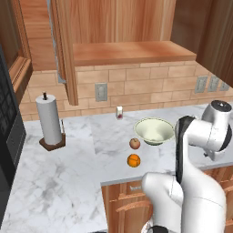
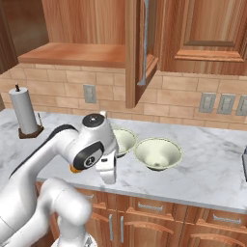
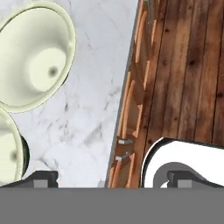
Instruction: Pick both bowls and place them on the counter. Then place the peach in one bowl and place the orange in the other bowl.
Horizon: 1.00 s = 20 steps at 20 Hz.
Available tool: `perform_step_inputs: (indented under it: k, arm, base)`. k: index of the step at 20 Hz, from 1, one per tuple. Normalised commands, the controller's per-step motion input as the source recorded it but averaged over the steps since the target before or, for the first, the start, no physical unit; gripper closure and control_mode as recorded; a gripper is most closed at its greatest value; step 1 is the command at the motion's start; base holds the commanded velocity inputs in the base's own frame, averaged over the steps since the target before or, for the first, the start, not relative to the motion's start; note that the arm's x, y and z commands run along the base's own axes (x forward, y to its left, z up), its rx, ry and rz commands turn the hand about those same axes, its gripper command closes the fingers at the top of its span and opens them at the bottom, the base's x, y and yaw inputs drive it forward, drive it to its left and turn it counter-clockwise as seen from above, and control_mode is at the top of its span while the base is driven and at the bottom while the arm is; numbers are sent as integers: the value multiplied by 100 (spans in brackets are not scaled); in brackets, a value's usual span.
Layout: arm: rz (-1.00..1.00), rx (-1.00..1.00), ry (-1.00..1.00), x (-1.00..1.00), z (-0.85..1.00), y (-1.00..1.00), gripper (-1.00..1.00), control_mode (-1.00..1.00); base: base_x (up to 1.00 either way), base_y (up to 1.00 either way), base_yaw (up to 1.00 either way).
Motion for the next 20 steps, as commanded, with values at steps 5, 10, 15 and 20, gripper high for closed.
perform_step_inputs:
  k: [5,10,15,20]
  arm:
    - [35,1,-7,-9,0,54,-100,-100]
    - [28,0,-19,9,0,57,-100,-100]
    - [14,0,-1,31,6,48,-100,-100]
    - [13,0,7,42,5,43,-100,-100]
  base:
    - [0,0,0]
    - [0,0,0]
    - [0,0,0]
    - [0,0,0]
